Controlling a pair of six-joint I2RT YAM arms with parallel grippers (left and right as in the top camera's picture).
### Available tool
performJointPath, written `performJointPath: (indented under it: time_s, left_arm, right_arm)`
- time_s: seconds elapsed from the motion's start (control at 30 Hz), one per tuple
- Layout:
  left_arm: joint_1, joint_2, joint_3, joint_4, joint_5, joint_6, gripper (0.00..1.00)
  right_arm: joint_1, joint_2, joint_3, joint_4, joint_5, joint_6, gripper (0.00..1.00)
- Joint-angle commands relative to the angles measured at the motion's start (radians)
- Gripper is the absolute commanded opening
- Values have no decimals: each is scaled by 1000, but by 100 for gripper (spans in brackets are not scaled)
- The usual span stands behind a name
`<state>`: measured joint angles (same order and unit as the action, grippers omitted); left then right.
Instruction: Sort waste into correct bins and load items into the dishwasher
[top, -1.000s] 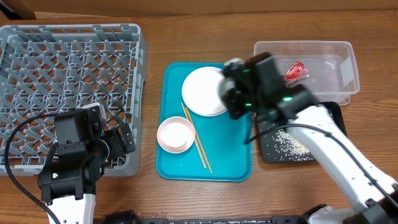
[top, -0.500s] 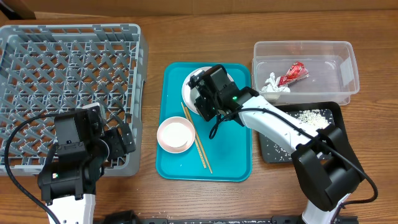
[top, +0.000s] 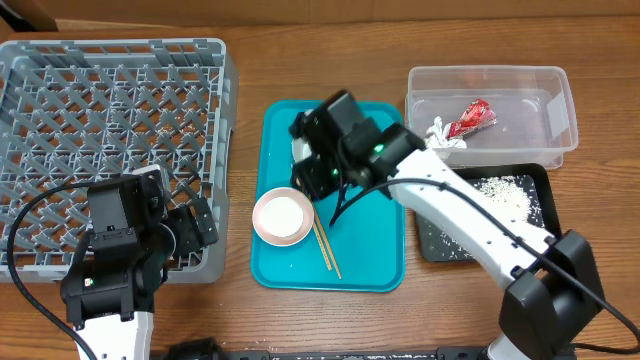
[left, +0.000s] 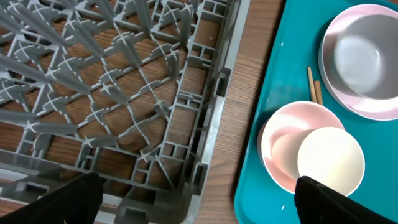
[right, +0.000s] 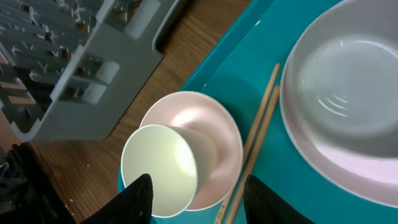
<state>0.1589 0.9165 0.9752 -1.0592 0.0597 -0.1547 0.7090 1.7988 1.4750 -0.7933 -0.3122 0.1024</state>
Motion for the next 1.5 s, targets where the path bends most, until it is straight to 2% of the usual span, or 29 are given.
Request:
performJointPath:
  time_s: [0.0, 0.17, 0.5, 0.6, 0.63, 0.7, 0.93, 1.17, 1.27, 1.37, 1.47]
  left_arm:
    - [5, -2, 23, 1, 11, 1, 100]
    - [5, -2, 23, 1, 12, 0, 100]
    - [5, -2, 23, -3, 12, 0, 100]
    - [5, -2, 23, -3, 12, 1, 100]
    - [5, -2, 23, -3, 11, 0, 100]
    - [5, -2, 23, -3, 12, 0, 100]
    - [5, -2, 23, -3, 13, 0, 100]
    - [5, -2, 23, -3, 19, 0, 100]
    - [5, -2, 23, -2, 22, 0, 100]
    - [5, -2, 23, 18, 129, 1, 100]
    - [4, 11, 22, 78, 340, 2, 100]
  right_arm:
    - [31, -1, -97, 25, 27, 39, 49]
    - [38, -1, -178, 97, 17, 85, 49]
    - [77, 1, -208, 142, 23, 116, 47]
    - [89, 15, -212, 155, 23, 137, 42]
    - [90, 18, -212, 164, 23, 143, 33]
    - [89, 19, -212, 172, 23, 167, 23]
    - [89, 19, -212, 177, 25, 207, 4]
    - [51, 7, -187, 150, 29, 235, 4]
    - [-14, -53, -124, 118, 20, 236, 4]
    - [-118, -141, -91, 128, -78, 240, 4]
    - [-275, -200, -90, 133, -322, 239, 4]
